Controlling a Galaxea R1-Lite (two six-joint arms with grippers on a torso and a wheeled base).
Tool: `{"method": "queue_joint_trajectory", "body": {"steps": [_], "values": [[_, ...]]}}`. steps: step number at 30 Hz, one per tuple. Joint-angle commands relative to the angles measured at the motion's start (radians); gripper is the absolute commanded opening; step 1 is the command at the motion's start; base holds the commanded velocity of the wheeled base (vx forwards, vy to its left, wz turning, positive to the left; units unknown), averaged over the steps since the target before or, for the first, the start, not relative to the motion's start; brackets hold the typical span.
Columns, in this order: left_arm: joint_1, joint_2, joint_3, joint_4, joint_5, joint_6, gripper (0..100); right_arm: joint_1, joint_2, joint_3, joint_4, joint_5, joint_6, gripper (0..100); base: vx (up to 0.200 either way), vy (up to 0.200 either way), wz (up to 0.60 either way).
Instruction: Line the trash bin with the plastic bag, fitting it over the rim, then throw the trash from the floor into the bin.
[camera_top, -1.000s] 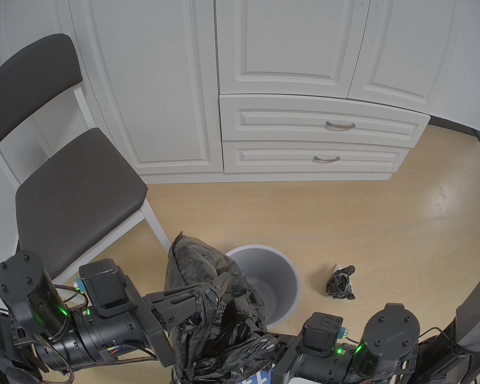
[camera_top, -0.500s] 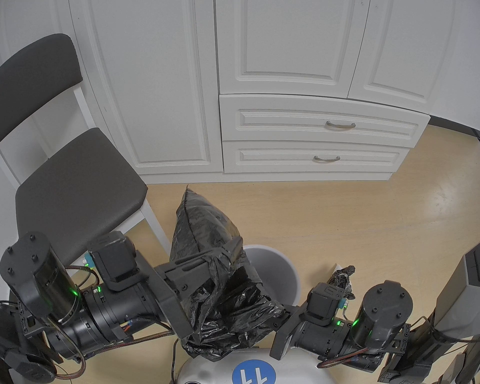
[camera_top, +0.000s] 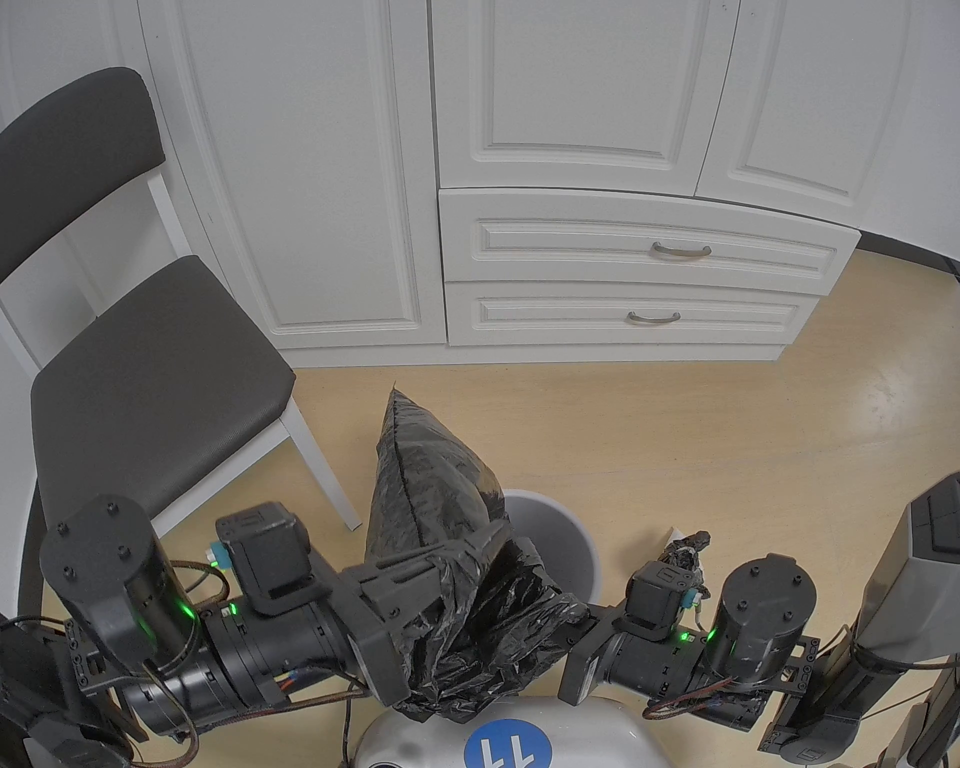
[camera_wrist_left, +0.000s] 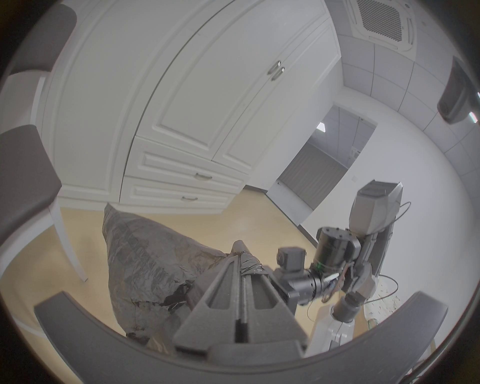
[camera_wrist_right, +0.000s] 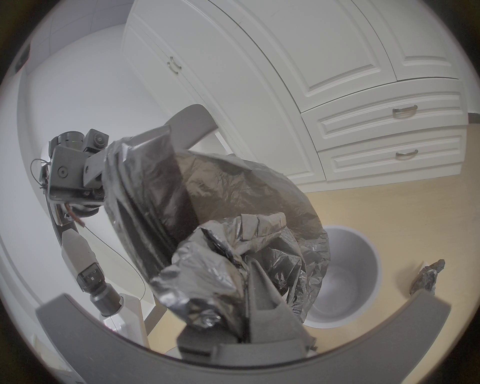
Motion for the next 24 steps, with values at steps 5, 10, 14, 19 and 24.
{"method": "queue_joint_trajectory", "body": {"steps": [5, 10, 14, 19, 24], "values": [[-0.005, 0.071, 0.081, -0.003, -0.001, -0.059, 0, -0.072, 0.106, -0.026, -0.018, -0.001, -0.002, 0, 0.0, 0.0, 0.0], [0.018, 0.186, 0.073, -0.055, 0.001, -0.152, 0, -0.124, 0.175, -0.069, -0.018, -0.001, -0.002, 0, 0.0, 0.0, 0.0], [0.033, 0.319, 0.07, -0.189, 0.024, -0.189, 0, -0.153, 0.195, -0.09, -0.018, 0.001, -0.002, 0, 0.0, 0.0, 0.0], [0.04, 0.509, 0.002, -0.359, 0.203, -0.205, 0, -0.149, 0.152, -0.072, -0.018, 0.001, -0.006, 0, 0.0, 0.0, 0.0], [0.04, 0.506, -0.033, -0.357, 0.242, -0.212, 0, -0.135, 0.139, -0.05, -0.018, 0.002, -0.032, 0, 0.0, 0.0, 0.0]]}}
